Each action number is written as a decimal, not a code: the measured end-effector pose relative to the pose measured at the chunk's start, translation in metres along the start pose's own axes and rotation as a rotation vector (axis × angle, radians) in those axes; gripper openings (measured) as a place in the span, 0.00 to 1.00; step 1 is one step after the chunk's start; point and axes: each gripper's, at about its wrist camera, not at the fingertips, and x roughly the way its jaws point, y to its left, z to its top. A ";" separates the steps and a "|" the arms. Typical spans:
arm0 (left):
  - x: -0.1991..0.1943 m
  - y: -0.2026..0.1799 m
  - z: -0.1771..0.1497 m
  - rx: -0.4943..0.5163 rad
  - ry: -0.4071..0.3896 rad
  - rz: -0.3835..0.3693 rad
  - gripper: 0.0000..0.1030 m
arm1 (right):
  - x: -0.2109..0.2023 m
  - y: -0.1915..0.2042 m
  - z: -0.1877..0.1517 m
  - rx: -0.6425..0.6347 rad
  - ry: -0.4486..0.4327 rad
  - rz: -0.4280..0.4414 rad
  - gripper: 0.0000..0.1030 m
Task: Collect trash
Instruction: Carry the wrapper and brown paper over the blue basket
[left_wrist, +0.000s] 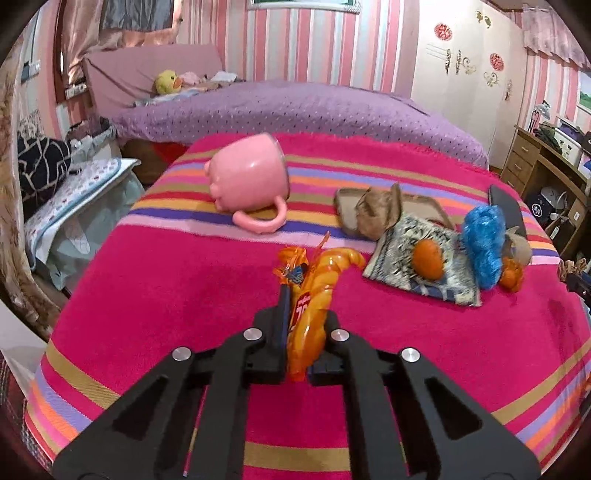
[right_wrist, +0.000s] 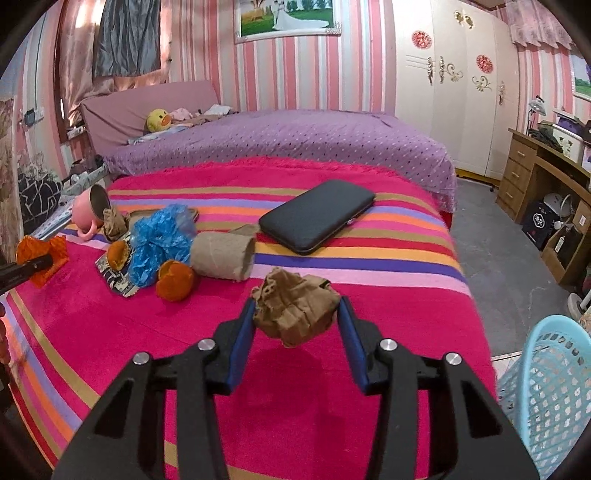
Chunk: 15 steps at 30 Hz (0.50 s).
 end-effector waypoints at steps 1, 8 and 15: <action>-0.003 -0.003 0.001 -0.001 -0.011 0.001 0.05 | -0.003 -0.004 0.000 0.003 -0.009 -0.003 0.43; -0.020 -0.042 0.008 0.006 -0.070 0.012 0.05 | -0.027 -0.032 0.000 0.033 -0.068 -0.022 0.43; -0.034 -0.099 0.005 0.061 -0.112 -0.001 0.05 | -0.048 -0.064 -0.004 0.048 -0.108 -0.050 0.43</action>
